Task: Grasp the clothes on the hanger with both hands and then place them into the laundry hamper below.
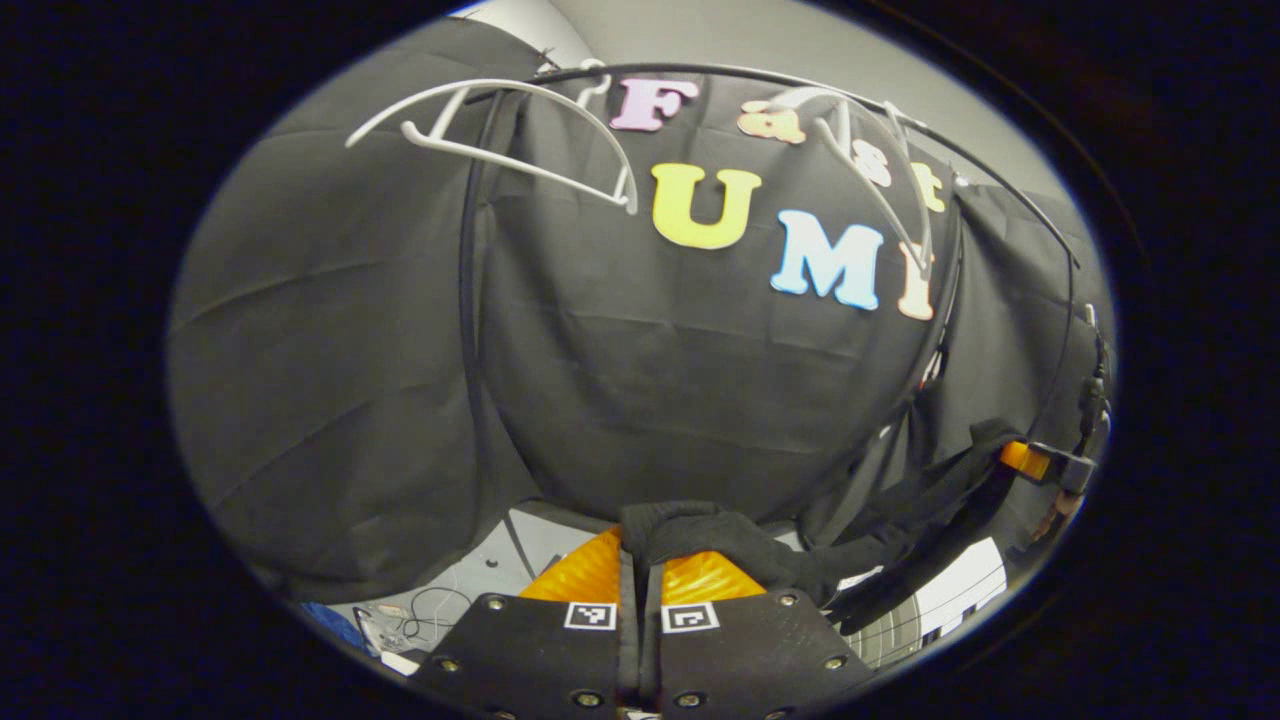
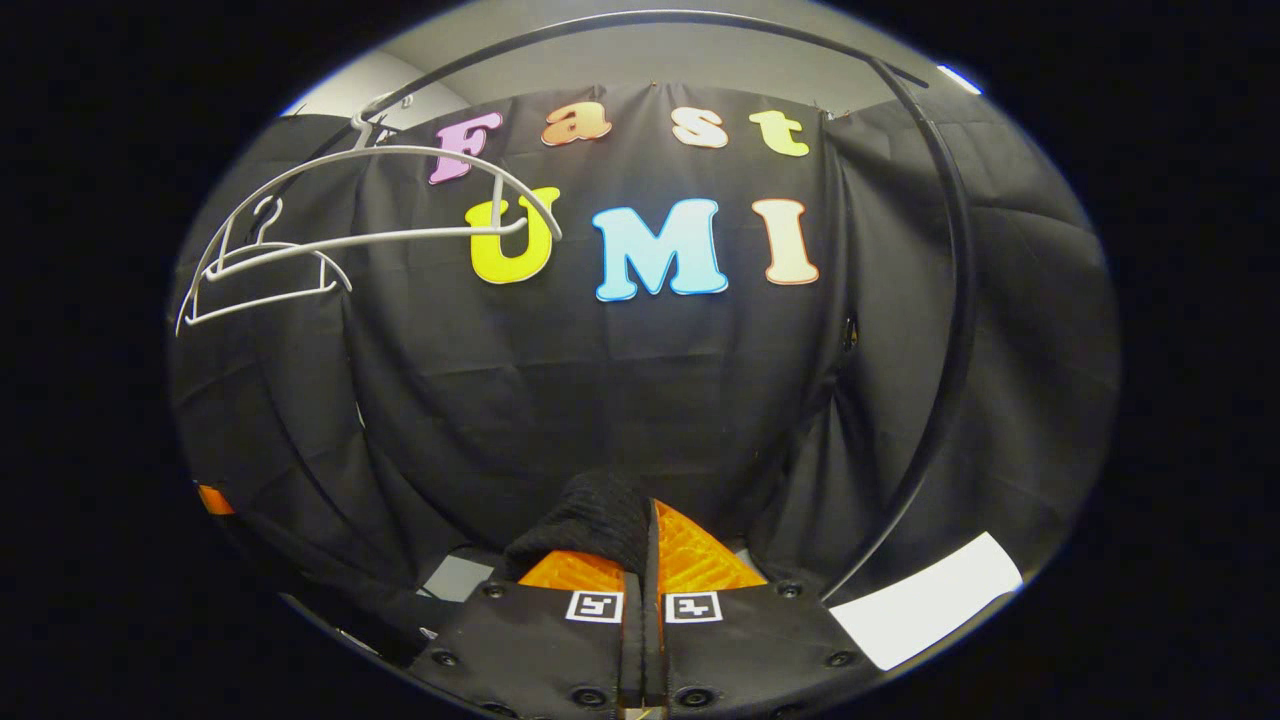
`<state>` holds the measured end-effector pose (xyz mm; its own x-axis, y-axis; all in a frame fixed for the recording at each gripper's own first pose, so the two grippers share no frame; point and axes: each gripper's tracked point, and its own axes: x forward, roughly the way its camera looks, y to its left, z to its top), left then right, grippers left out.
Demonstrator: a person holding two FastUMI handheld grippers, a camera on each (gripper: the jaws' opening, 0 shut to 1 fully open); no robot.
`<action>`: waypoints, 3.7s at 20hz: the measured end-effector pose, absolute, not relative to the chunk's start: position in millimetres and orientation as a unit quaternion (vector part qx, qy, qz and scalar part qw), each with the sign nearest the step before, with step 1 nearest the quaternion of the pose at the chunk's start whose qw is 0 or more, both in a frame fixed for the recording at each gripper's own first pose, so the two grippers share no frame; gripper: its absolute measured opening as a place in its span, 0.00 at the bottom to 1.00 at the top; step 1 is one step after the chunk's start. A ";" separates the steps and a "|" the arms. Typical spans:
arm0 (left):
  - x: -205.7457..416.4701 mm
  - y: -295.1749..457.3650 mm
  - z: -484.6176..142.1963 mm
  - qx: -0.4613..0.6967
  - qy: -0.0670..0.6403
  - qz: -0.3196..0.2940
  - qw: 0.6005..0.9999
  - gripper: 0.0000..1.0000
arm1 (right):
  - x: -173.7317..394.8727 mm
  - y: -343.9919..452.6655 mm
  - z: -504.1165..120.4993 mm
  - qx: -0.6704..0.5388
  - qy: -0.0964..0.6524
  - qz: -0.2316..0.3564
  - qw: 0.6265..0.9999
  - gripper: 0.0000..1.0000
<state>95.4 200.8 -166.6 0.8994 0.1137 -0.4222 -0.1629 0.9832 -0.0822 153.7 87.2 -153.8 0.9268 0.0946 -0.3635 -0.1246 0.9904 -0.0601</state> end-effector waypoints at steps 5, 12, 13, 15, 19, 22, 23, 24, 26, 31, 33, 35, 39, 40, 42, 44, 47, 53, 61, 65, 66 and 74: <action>104.4 175.4 -209.4 -0.044 0.246 0.037 0.968 0.02 | 131.2 85.8 -195.6 -0.035 0.238 0.053 0.969 0.02; 99.8 144.9 -285.3 -0.044 0.294 0.008 0.955 0.02 | 109.6 86.8 -276.1 -0.017 0.342 0.047 0.938 0.02; 98.4 141.3 -296.3 -0.040 0.301 0.006 0.953 0.02 | 107.3 87.8 -285.4 -0.017 0.353 0.049 0.934 0.02; 96.4 135.1 -317.2 -0.032 0.318 0.001 0.947 0.02 | 103.1 92.2 -304.3 -0.016 0.370 0.053 0.927 0.02; 109.9 126.8 -369.4 -0.024 0.349 -0.008 0.937 0.01 | 87.9 105.2 -343.2 -0.014 0.406 0.067 0.912 0.00; 115.7 117.4 -386.0 -0.019 0.361 -0.015 0.932 0.02 | 75.7 108.8 -369.1 -0.009 0.427 0.070 0.902 0.02; 118.7 114.0 -390.9 -0.017 0.364 -0.018 0.931 0.02 | 76.6 110.1 -376.2 -0.009 0.432 0.069 0.899 0.02; 120.7 110.7 -398.4 -0.015 0.369 -0.019 0.929 0.02 | 77.0 110.6 -385.0 -0.007 0.438 0.068 0.897 0.02; 120.4 109.1 -419.4 -0.013 0.377 -0.021 0.926 0.02 | 77.1 114.1 -398.9 0.002 0.448 0.065 0.892 0.02; 124.9 104.0 -459.1 0.006 0.397 -0.031 0.917 0.02 | 68.5 114.6 -424.5 0.001 0.467 0.060 0.882 0.02; 125.5 97.1 -465.9 0.008 0.400 -0.041 0.916 0.02 | 66.6 111.8 -430.2 -0.001 0.474 0.058 0.879 0.04; 127.5 94.0 -467.7 0.012 0.403 -0.047 0.914 0.02 | 62.5 109.5 -434.2 -0.003 0.478 0.058 0.876 0.04; 130.4 91.5 -472.7 0.006 0.406 -0.061 0.912 0.01 | 51.3 110.4 -445.5 -0.009 0.492 0.065 0.868 0.07; 131.0 89.7 -476.8 0.007 0.408 -0.063 0.911 0.03 | 48.4 110.9 -448.2 -0.012 0.495 0.065 0.866 0.11; 128.5 89.2 -483.0 0.011 0.412 -0.066 0.909 0.09 | 41.5 114.8 -454.0 -0.007 0.502 0.066 0.862 0.08; 130.2 89.9 -485.1 0.016 0.413 -0.069 0.908 0.09 | 36.5 116.5 -457.7 -0.004 0.507 0.062 0.860 0.13; 131.0 87.2 -480.2 0.017 0.410 -0.078 0.909 0.28 | 32.5 125.5 -458.1 0.001 0.512 0.072 0.856 0.34; 116.1 93.6 -479.8 0.032 0.417 -0.053 0.907 0.96 | 22.9 135.5 -451.1 -0.004 0.512 0.094 0.854 0.95; 90.7 95.2 -432.7 0.034 0.396 -0.034 0.917 0.96 | 23.6 111.5 -414.9 -0.007 0.480 0.075 0.874 0.98; 92.6 87.1 -384.8 0.034 0.362 -0.033 0.931 0.96 | 29.9 97.2 -385.6 -0.009 0.457 0.064 0.887 0.98; 94.8 85.0 -370.5 0.035 0.351 -0.034 0.935 0.96 | 32.6 94.1 -376.8 -0.009 0.450 0.061 0.891 0.98; 110.4 60.0 -262.7 0.039 0.263 -0.043 0.963 0.96 | 47.6 65.8 -301.9 0.006 0.386 0.034 0.922 0.98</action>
